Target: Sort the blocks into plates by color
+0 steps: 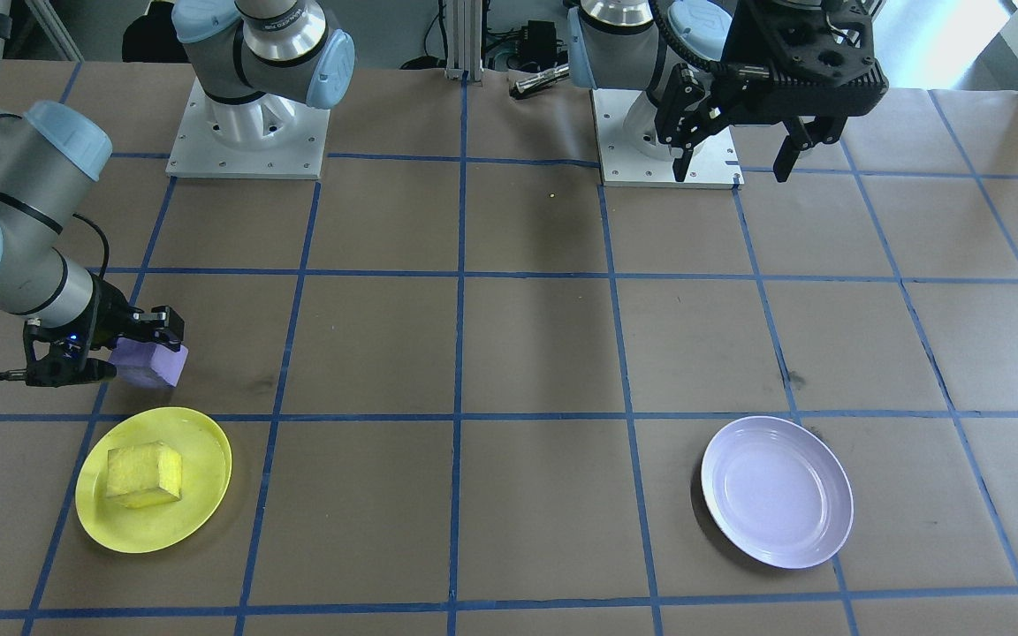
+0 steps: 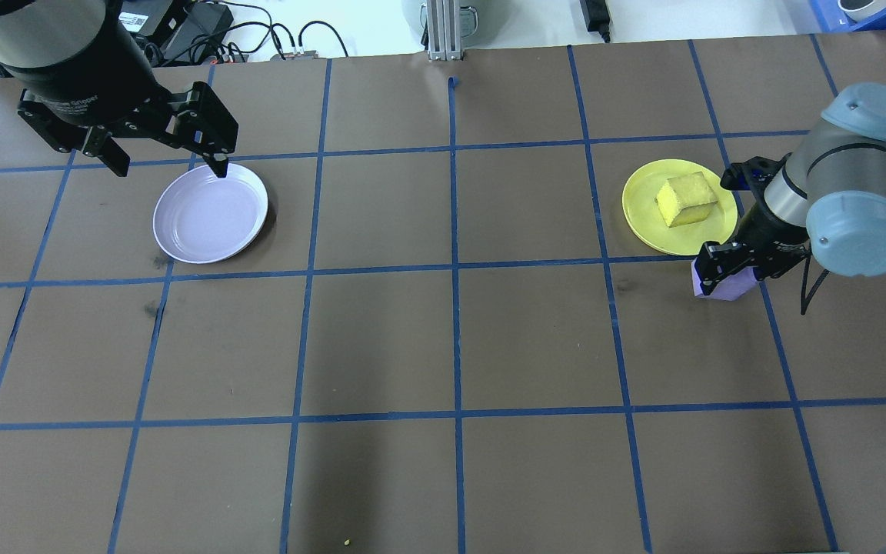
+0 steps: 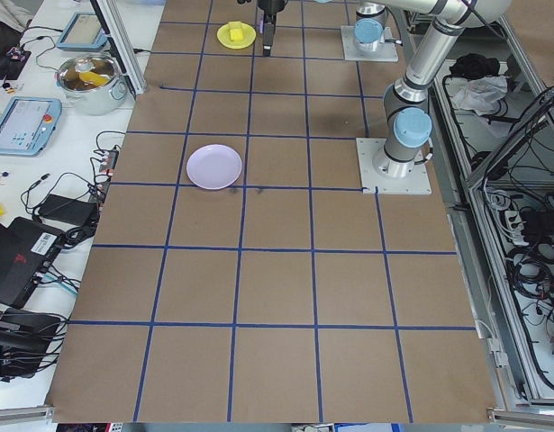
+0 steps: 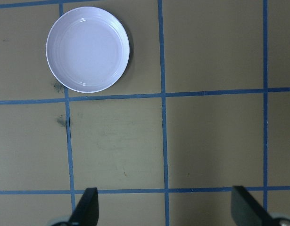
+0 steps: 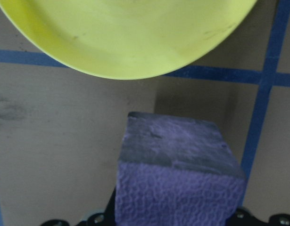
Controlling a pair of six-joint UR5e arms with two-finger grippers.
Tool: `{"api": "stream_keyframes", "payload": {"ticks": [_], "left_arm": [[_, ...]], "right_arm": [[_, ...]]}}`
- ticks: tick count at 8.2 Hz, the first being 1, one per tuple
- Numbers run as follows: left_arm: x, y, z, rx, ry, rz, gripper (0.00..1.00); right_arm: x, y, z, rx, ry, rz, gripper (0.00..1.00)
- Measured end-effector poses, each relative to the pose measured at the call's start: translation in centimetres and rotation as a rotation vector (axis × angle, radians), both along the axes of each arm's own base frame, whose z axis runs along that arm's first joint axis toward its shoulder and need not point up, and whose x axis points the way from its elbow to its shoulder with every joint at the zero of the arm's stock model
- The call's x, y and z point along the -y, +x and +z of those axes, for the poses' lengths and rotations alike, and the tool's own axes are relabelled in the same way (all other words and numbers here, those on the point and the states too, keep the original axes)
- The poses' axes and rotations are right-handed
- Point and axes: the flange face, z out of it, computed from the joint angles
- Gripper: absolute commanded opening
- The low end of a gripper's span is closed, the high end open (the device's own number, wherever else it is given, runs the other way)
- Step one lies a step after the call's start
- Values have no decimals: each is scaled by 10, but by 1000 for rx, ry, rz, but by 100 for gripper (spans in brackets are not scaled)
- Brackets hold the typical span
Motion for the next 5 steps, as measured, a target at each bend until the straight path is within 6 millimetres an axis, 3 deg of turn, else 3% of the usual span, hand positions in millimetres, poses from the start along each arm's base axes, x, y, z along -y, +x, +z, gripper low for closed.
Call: {"api": "stream_keyframes", "payload": {"ticks": [1, 2, 5], "left_arm": [[-1, 0, 0, 1, 2, 0, 100], [-1, 0, 0, 1, 3, 0, 100], [-1, 1, -3, 2, 10, 1, 100]], "right_arm": [[-2, 25, 5, 22, 5, -27, 32], [-3, 61, 7, 25, 15, -40, 32], [-21, 207, 12, 87, 26, -41, 37]]}}
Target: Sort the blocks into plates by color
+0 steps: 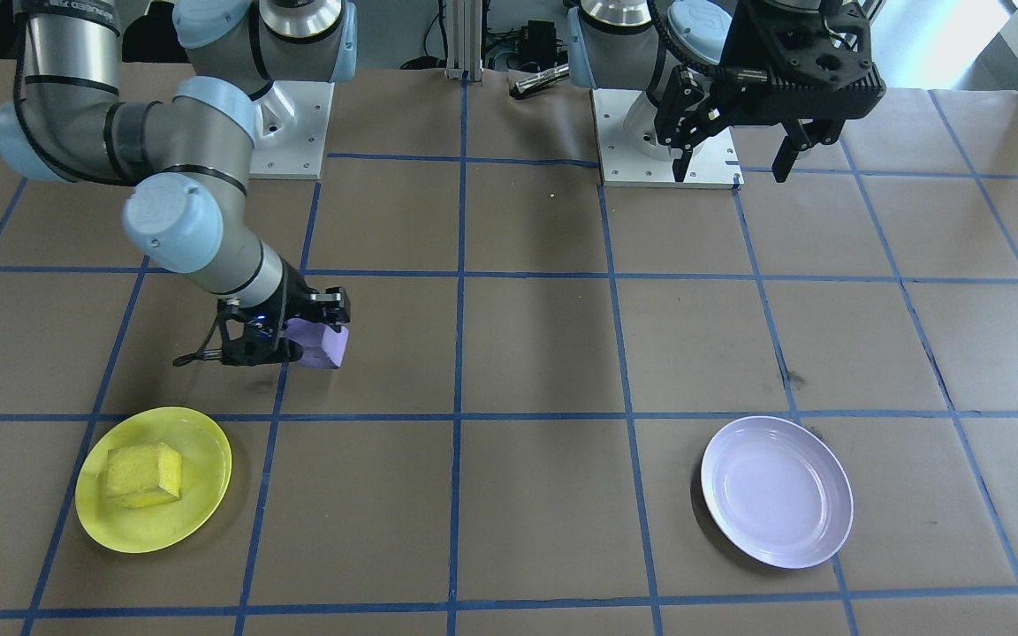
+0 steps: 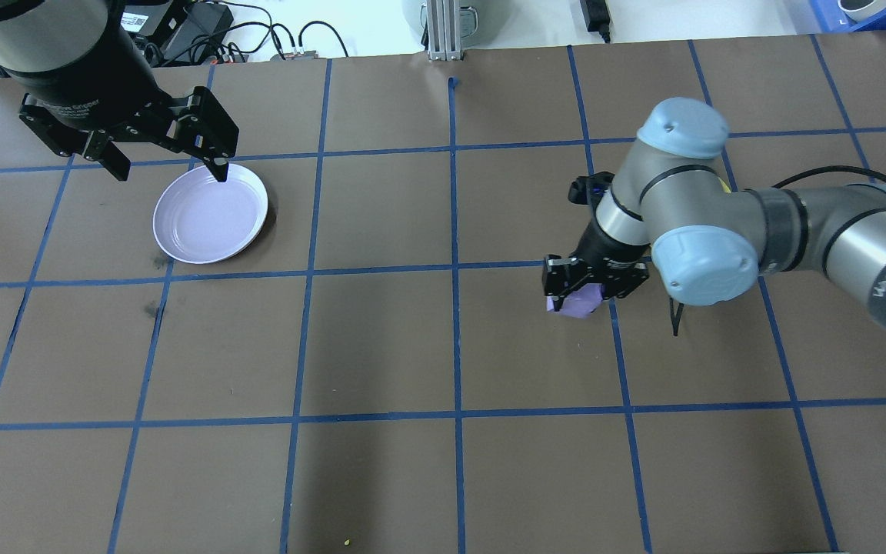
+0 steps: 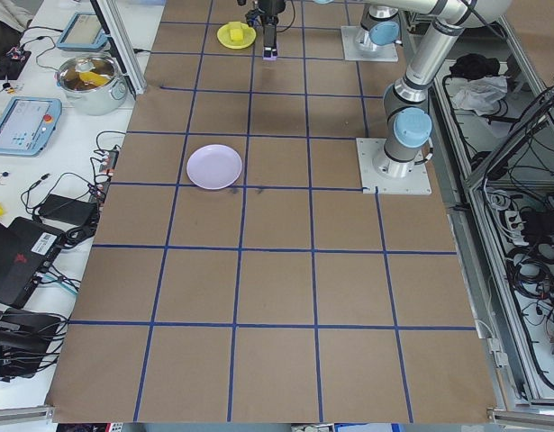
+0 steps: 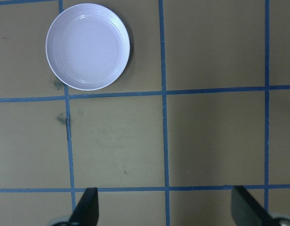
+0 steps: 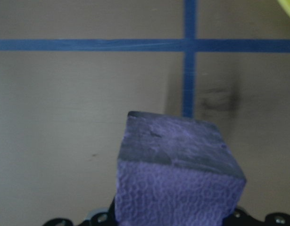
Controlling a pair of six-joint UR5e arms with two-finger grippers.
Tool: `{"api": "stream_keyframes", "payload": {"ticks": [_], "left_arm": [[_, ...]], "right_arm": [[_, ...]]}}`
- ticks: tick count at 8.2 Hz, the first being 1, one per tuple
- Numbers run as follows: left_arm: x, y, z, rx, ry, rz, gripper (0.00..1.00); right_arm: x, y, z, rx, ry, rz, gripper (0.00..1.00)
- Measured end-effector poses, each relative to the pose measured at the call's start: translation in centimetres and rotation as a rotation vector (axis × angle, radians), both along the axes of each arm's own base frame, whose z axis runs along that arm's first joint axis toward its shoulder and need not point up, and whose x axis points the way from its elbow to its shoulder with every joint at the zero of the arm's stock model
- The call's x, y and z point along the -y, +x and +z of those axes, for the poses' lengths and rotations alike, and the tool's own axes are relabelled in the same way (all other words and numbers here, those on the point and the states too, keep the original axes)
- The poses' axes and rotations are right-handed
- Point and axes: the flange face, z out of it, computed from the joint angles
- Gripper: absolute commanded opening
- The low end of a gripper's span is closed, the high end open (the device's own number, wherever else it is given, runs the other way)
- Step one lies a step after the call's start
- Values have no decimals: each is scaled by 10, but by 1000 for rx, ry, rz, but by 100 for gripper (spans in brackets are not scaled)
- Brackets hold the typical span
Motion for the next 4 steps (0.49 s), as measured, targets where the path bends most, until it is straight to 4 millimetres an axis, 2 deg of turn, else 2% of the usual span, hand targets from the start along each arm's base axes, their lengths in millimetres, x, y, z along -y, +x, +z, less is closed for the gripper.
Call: {"api": "stream_keyframes", "payload": {"ticks": [2, 4], "left_arm": [[-2, 0, -2, 0, 5, -1, 100], [-6, 0, -1, -1, 3, 0, 100]], "right_arm": [[-20, 89, 1, 64, -52, 31, 49], [-34, 175, 4, 74, -108, 69, 79]]}}
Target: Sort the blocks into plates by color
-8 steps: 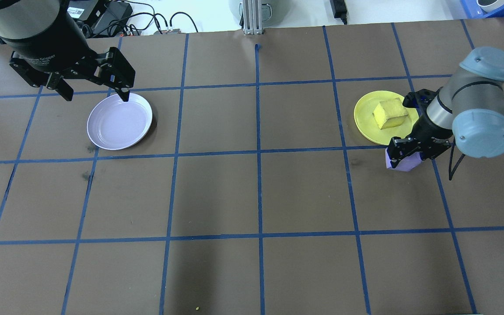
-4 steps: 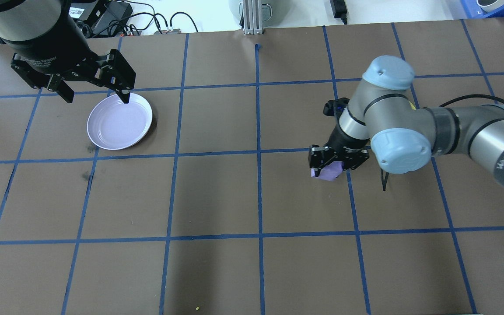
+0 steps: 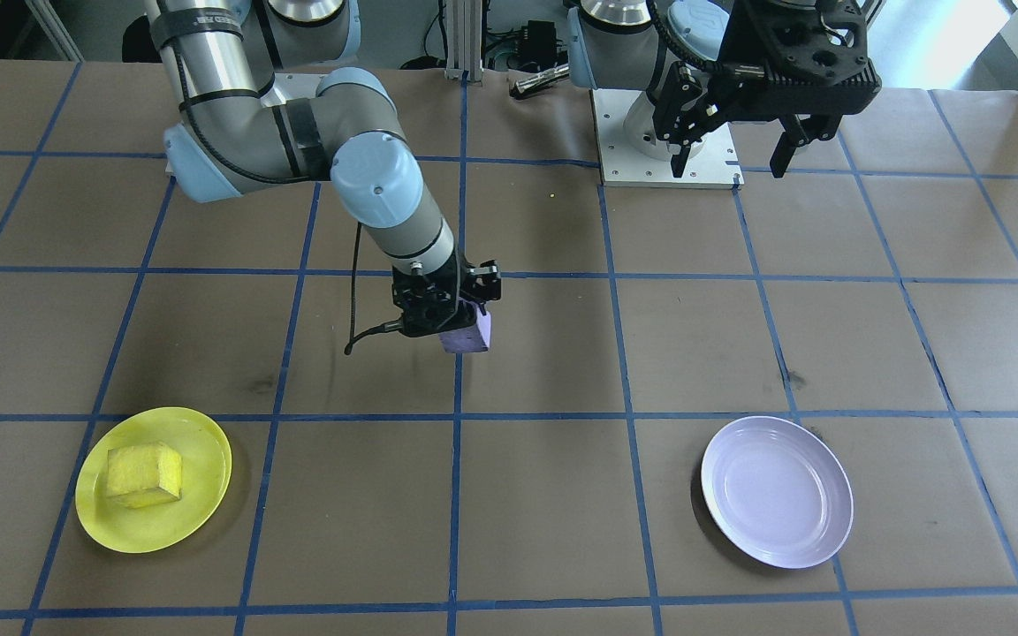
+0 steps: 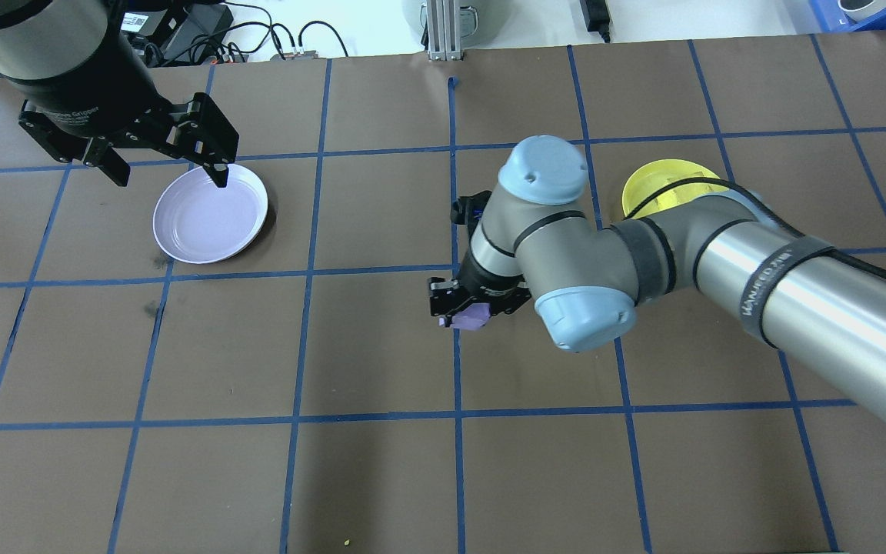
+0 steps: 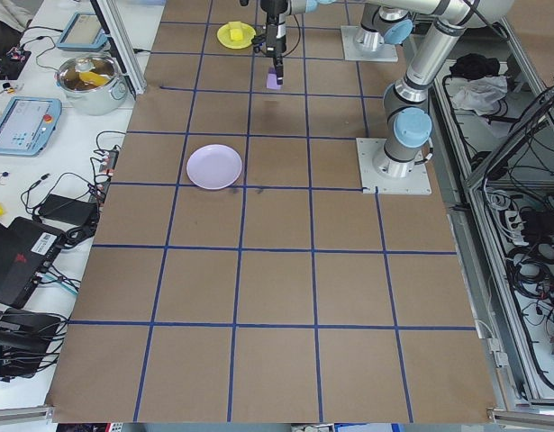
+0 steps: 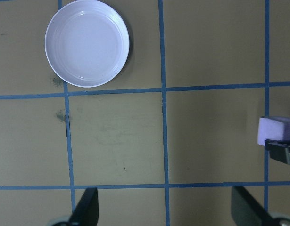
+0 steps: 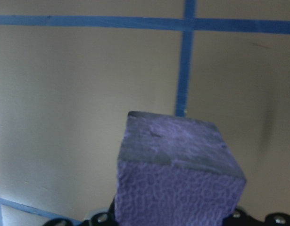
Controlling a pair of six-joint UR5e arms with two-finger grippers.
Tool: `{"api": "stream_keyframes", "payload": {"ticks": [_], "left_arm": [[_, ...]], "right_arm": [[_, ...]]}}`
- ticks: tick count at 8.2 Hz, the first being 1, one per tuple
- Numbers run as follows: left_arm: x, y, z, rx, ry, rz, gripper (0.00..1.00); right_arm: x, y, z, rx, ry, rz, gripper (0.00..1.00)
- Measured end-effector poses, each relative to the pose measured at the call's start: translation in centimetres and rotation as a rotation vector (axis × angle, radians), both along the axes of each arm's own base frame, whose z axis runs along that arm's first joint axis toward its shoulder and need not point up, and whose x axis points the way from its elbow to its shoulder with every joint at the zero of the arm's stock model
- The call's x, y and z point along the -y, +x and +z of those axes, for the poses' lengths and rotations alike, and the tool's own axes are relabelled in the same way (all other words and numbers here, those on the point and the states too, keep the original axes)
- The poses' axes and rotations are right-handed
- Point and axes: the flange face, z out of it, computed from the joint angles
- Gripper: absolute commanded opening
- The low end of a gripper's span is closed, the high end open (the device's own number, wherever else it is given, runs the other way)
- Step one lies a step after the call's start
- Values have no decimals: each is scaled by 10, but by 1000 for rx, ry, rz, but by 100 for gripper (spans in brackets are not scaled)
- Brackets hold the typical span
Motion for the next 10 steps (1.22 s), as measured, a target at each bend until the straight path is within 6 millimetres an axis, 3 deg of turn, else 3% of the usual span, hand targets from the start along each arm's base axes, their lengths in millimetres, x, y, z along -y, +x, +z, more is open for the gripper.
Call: {"api": "stream_keyframes", "payload": {"ticks": [1, 2, 5, 6, 7, 8, 10], "left_arm": [[-1, 0, 0, 0, 2, 0, 100], [-2, 0, -1, 0, 3, 0, 100], [-7, 0, -2, 1, 6, 0, 100], [-8, 0, -3, 1, 9, -1, 100], [-7, -1, -5, 0, 14, -1, 100], [-6, -4, -10, -10, 21, 0, 100], [-2, -17, -17, -72, 36, 3, 100]], "right_arm": [[3, 36, 4, -6, -19, 4, 85], [7, 60, -1, -50, -32, 12, 97], [10, 74, -13, -128, -33, 22, 100], [16, 66, 1, -133, -56, 20, 100], [24, 45, 26, -138, -72, -3, 100], [32, 13, 56, -148, -70, -43, 100], [43, -72, 103, -194, -27, -120, 100]]}}
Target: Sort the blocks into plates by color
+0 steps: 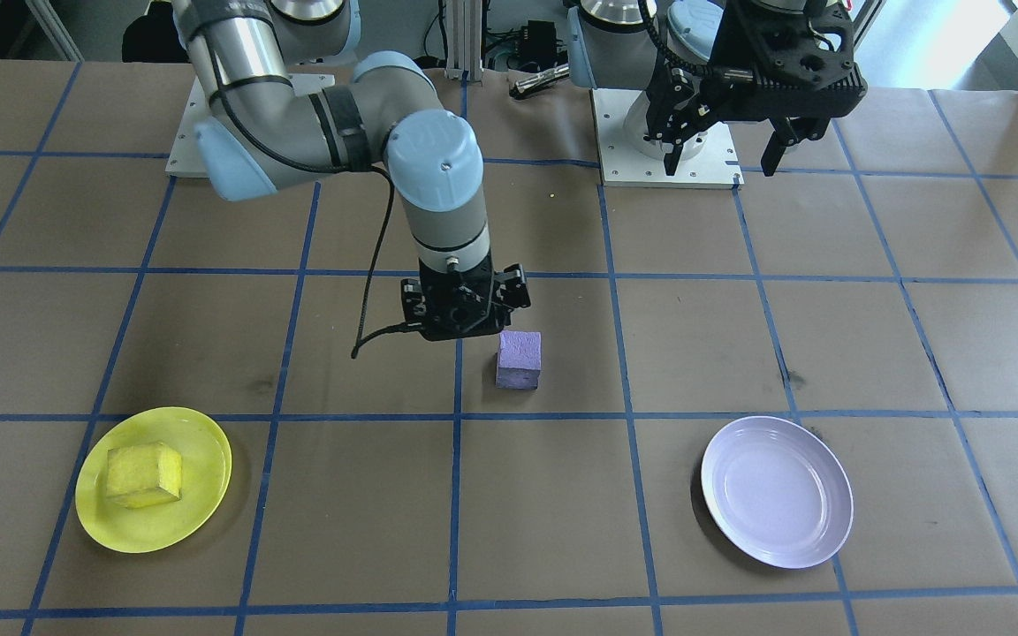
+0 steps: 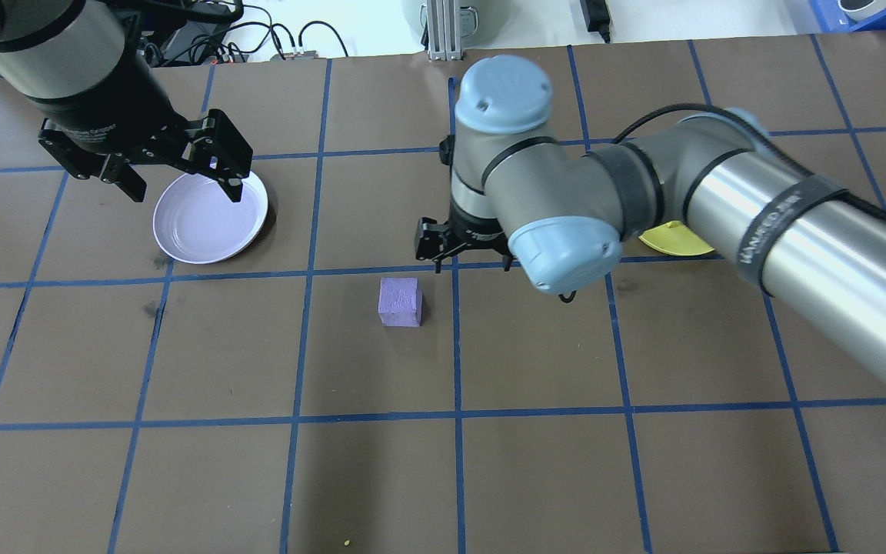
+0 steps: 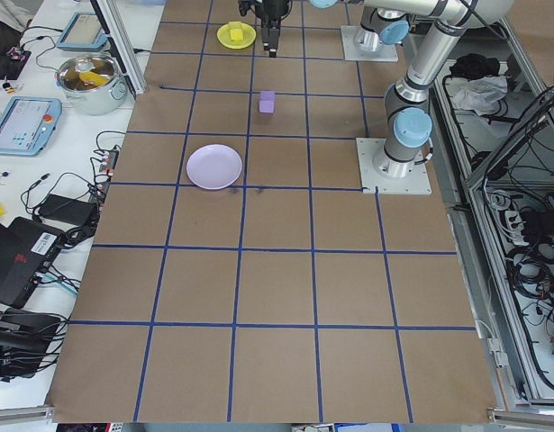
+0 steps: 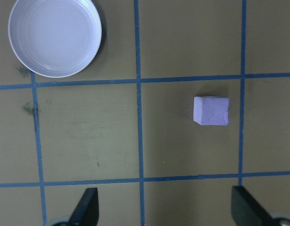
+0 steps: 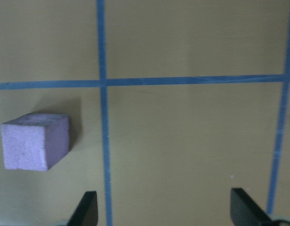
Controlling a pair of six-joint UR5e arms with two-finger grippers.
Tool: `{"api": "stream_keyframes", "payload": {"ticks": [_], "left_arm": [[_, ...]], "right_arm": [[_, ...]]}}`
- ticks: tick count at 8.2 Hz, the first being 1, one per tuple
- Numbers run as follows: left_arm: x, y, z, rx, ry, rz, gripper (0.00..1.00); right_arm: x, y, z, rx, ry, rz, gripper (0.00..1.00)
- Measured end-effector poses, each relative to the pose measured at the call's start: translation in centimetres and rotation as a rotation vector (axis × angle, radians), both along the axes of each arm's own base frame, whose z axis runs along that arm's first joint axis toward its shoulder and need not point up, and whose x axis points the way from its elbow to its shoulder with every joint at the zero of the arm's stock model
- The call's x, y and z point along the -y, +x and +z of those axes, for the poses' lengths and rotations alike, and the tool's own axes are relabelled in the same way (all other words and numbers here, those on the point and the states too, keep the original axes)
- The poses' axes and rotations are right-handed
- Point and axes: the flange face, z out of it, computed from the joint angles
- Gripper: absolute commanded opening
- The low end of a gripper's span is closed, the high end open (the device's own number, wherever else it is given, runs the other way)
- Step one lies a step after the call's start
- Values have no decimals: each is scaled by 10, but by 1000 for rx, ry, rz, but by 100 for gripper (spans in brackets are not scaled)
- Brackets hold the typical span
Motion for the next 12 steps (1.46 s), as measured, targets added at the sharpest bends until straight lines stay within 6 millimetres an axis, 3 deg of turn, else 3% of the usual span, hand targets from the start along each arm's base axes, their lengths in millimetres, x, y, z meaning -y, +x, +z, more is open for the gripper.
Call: {"api": "stream_keyframes", "payload": {"ticks": [2, 4, 6, 8, 12], "left_arm": [[-3, -25, -12, -57, 30, 39, 100], [-6, -58, -39, -66, 66, 54, 100], [-12, -93, -63, -60, 88, 42, 100], [-10, -118, -107, -40, 119, 14, 100], [-2, -127, -190, 1, 242, 19, 100]], "right_arm": [[-4, -79, 55, -15, -1, -10, 100], [-3, -116, 111, -37, -33, -28, 100], [-16, -116, 149, -59, -15, -24, 100], [-23, -110, 155, -66, -9, -2, 100], [-26, -108, 156, -70, -11, 13, 100]]}}
